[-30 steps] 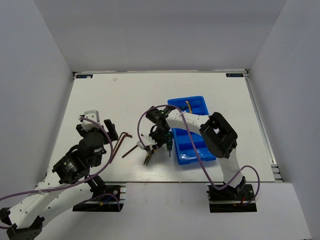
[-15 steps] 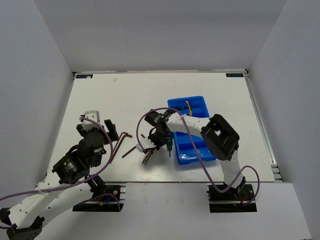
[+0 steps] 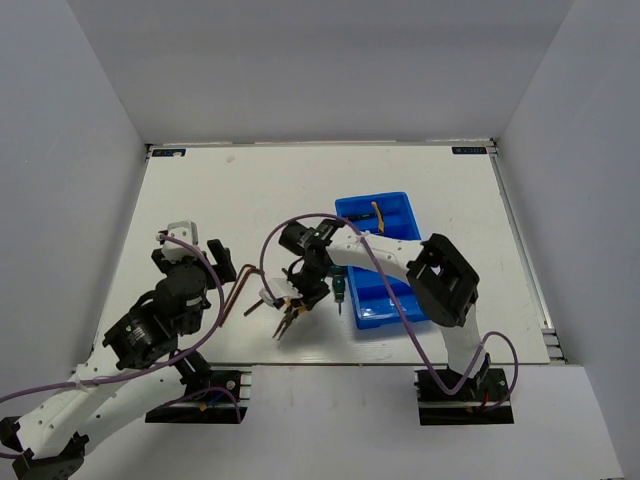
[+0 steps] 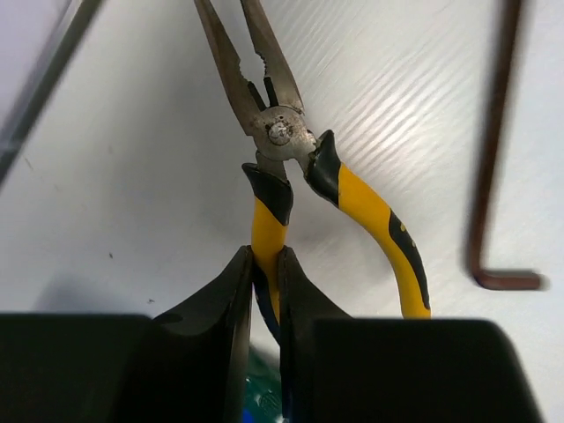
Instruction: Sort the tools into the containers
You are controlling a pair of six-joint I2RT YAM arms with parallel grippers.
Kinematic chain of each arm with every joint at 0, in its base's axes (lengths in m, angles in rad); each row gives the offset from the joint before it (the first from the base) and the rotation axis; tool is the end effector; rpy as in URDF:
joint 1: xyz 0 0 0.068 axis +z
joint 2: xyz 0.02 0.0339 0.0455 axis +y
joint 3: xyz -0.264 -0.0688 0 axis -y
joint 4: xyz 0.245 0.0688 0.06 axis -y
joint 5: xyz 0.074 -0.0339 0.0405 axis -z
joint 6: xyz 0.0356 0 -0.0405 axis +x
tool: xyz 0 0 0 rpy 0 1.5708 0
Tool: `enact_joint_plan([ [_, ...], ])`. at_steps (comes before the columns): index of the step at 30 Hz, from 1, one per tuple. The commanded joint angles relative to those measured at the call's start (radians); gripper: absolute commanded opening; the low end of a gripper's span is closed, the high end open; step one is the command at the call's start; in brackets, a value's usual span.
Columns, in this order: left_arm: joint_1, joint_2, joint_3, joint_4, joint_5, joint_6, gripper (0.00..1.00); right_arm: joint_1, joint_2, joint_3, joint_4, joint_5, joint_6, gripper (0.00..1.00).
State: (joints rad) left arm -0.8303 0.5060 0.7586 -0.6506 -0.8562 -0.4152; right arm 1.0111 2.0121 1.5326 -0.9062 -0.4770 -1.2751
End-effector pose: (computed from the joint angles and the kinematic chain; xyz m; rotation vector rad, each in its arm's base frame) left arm 0.0880 -0.0564 0.3231 -0.1584 1.8208 -0.0294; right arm 0.1971 0.3453 0.1886 -2.5991 1.1146 0.6469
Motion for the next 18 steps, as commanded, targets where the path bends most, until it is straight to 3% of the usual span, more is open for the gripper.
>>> enact_joint_plan([
  [1,0.002,-0.014,-0.001,-0.006,-0.017,-0.005,0.87,0.021,-0.095,0.13,-0.01,-0.083,0.141,0.0],
  [5,0.002,-0.047,-0.001,-0.017,-0.038,-0.016,0.87,0.021,-0.119,0.196,0.023,-0.031,0.3,0.0],
  [18,0.002,-0.08,-0.001,-0.007,-0.047,-0.016,0.87,-0.046,-0.291,0.144,0.168,0.302,0.436,0.0],
])
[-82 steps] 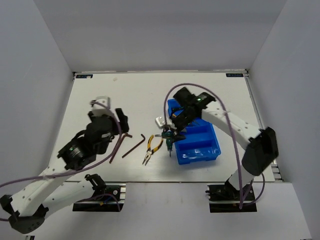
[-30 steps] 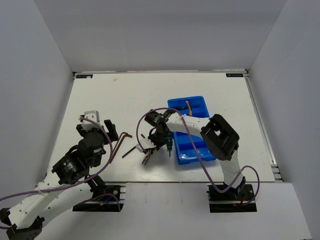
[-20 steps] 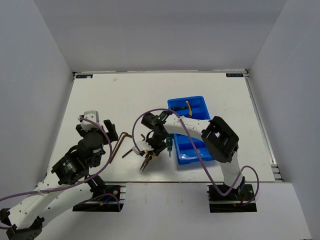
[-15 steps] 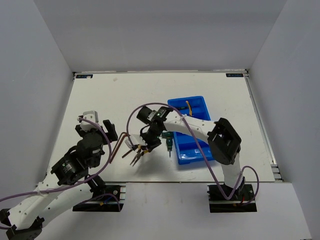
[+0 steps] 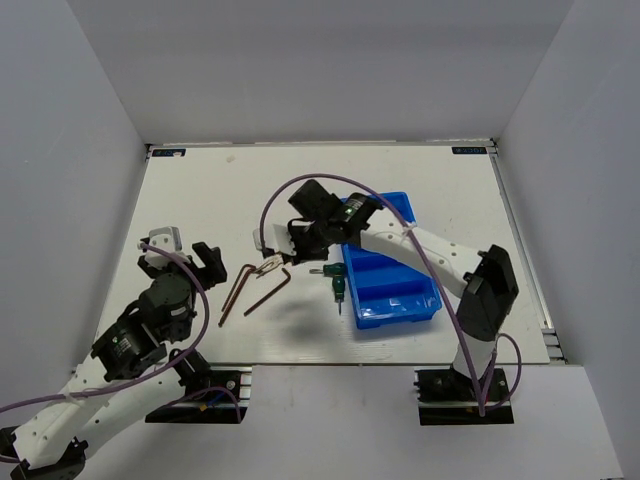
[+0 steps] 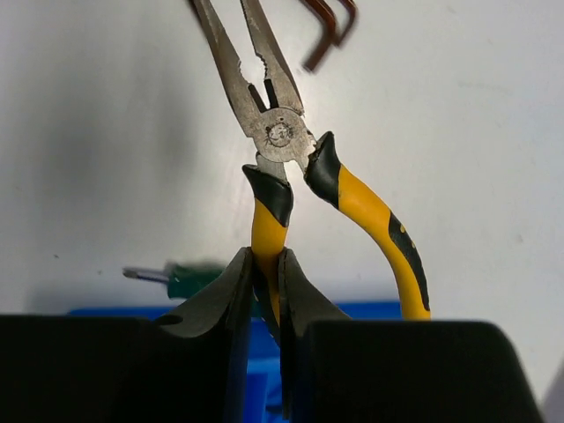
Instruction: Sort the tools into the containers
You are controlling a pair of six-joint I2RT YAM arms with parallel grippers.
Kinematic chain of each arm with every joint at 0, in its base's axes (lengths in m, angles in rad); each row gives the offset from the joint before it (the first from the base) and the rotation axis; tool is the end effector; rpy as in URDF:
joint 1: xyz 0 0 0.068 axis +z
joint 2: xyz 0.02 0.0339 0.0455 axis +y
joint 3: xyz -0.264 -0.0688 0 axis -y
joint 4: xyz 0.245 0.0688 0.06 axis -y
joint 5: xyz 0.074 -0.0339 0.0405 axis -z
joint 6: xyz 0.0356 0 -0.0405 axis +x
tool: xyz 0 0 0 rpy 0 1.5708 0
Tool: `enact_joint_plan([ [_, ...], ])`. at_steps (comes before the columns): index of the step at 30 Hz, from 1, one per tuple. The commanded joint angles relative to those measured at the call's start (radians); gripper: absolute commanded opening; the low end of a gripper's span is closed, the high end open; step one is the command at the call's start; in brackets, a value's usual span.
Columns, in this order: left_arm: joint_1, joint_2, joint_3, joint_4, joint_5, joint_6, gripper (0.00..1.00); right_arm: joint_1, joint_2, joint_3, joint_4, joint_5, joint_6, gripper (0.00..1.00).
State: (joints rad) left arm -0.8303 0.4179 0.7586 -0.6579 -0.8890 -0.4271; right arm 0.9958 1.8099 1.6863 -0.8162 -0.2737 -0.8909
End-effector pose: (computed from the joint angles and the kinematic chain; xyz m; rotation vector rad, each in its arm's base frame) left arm 0.0752 -0.0413 0.3290 -0.2303 1.7541 -0.0681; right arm 0.2078 0.3383 0.3119 -2.0895 1.3765 0.3865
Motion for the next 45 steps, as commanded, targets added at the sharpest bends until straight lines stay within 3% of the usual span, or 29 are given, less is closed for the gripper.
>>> enact_joint_plan([
  [1,0.002,0.009,-0.01,0.0,-0.014,-0.004,0.87,-0.039,-0.109,-0.022,0.081,0.113,0.052,0.0],
  [5,0.002,0.018,-0.01,0.009,-0.005,-0.004,0.87,-0.086,-0.167,-0.111,0.149,0.215,0.052,0.0],
  [9,0.002,0.027,-0.01,0.009,0.004,0.005,0.87,-0.176,-0.262,-0.303,0.28,0.358,0.04,0.0],
  [14,0.002,0.047,-0.01,0.018,0.022,0.014,0.87,-0.284,-0.371,-0.485,0.416,0.426,0.001,0.0],
  [19,0.002,0.067,-0.01,0.027,0.032,0.024,0.87,-0.374,-0.403,-0.597,0.483,0.429,-0.028,0.0],
  [28,0.002,0.067,-0.01,0.027,0.041,0.024,0.87,-0.451,-0.402,-0.757,0.615,0.364,-0.24,0.0],
  [38,0.002,0.076,-0.01,0.037,0.041,0.033,0.87,-0.513,-0.366,-0.778,0.628,0.205,-0.371,0.0],
  [42,0.002,0.085,-0.01,0.037,0.05,0.033,0.87,-0.52,-0.334,-0.749,0.601,0.179,-0.387,0.26],
  [45,0.002,0.096,-0.019,0.046,0.07,0.045,0.87,-0.519,-0.33,-0.744,0.592,0.172,-0.384,0.31],
])
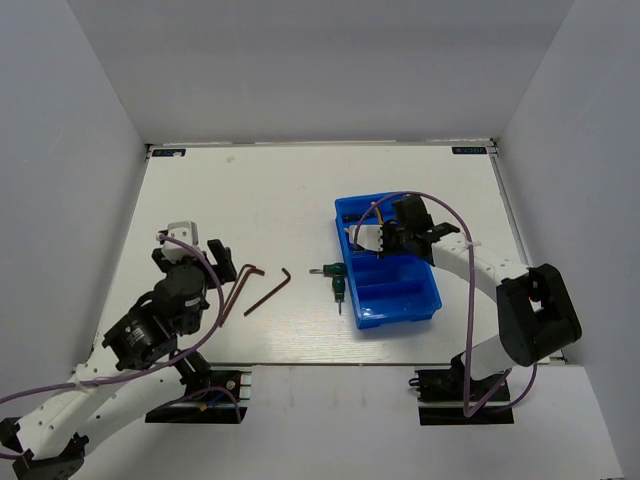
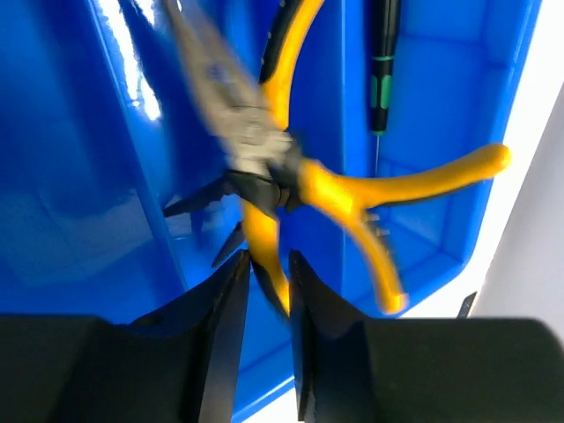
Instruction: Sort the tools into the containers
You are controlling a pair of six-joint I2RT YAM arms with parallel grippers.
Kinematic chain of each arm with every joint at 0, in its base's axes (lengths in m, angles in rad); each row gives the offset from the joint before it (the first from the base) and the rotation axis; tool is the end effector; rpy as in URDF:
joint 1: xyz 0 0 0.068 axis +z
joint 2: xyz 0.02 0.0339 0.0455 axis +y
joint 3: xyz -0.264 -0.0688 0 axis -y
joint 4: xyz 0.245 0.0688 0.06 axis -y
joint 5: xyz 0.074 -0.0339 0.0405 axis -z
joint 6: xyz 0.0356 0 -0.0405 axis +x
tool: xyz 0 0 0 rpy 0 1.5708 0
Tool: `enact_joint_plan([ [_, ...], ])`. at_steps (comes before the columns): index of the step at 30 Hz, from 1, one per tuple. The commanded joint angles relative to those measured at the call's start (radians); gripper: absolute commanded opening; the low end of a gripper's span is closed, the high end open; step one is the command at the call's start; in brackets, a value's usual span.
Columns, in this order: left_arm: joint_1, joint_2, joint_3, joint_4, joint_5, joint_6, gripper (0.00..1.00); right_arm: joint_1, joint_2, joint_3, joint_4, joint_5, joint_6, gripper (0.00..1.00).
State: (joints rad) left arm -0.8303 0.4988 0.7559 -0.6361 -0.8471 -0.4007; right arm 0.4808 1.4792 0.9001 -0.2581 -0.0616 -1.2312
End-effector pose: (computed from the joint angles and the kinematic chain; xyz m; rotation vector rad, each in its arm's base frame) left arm 0.0875 -0.0562 0.3240 -0.1488 1.8124 -0.0407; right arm 0.2713 0.1440 0.2112 -1.8493 1.5670 -0.2718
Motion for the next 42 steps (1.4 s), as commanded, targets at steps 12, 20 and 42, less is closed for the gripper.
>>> enact_joint_plan([
  [12,0.002,0.408,0.052,0.032,0.335,0.083,0.88,-0.031,-0.1,0.105,-0.01,-0.067,0.319,0.41],
  [20,0.094,0.802,0.255,-0.057,0.582,0.186,0.49,-0.099,-0.083,0.35,-0.384,-0.224,1.041,0.0],
  [42,0.232,1.12,0.232,0.049,0.861,0.309,0.48,-0.212,-0.367,0.106,-0.29,-0.374,1.079,0.24],
])
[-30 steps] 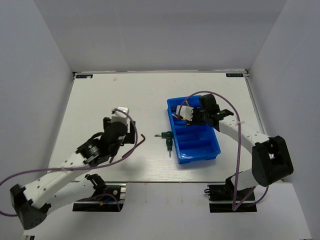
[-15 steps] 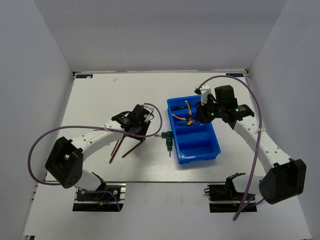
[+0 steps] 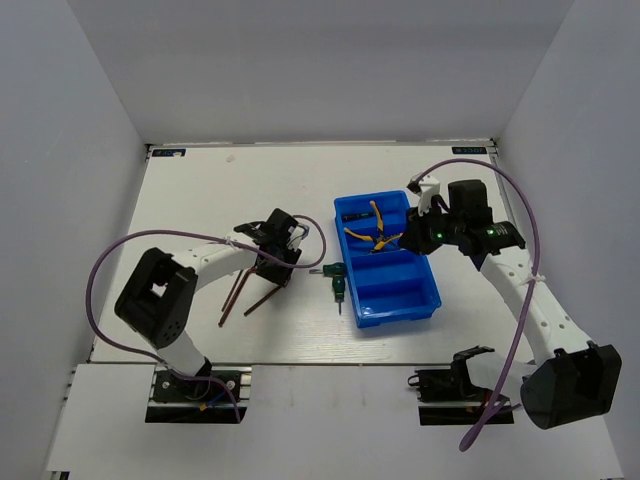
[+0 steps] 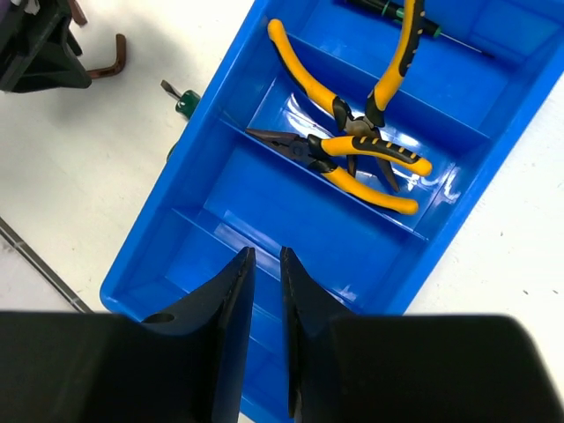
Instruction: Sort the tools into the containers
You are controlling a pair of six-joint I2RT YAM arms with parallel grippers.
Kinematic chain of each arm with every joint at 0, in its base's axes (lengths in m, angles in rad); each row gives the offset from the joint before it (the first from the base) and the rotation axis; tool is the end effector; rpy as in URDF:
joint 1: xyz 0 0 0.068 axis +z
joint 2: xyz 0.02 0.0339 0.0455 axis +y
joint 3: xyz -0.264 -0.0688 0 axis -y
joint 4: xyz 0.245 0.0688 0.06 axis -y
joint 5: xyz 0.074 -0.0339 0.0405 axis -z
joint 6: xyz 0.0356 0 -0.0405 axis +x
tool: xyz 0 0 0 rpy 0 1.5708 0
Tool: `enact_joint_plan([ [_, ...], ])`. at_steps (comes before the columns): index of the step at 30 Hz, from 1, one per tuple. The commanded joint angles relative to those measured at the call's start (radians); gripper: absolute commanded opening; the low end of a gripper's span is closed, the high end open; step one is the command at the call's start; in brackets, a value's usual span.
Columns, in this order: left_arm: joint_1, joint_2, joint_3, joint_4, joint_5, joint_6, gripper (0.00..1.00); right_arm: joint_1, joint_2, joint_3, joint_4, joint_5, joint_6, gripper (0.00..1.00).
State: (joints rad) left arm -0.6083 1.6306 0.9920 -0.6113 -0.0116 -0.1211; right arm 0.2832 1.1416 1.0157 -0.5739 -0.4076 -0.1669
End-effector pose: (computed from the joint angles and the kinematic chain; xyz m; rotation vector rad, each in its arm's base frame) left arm 0.2487 -0.1727 0.1752 0.6810 2.7509 -0.1482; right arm 0.2287 0.0813 0.3136 -0.7112 2.1396 0.5237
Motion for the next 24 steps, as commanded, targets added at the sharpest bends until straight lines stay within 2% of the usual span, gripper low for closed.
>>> enact_joint_plan([
  [1,0.019,0.0,-0.004,0.024,0.025,0.029,0.46,-0.021,-0.026,-0.011,0.031,-0.031,0.015,0.24],
  [14,0.009,0.12,-0.023,0.004,0.013,0.038,0.32,-0.058,-0.045,-0.016,0.029,-0.056,0.024,0.25],
  [23,-0.001,0.164,-0.013,-0.024,0.013,0.038,0.0,-0.073,-0.068,-0.023,0.028,-0.076,0.026,0.25],
  [24,-0.001,0.15,-0.004,-0.024,-0.013,0.038,0.0,-0.076,-0.066,-0.025,0.025,-0.092,0.024,0.4],
])
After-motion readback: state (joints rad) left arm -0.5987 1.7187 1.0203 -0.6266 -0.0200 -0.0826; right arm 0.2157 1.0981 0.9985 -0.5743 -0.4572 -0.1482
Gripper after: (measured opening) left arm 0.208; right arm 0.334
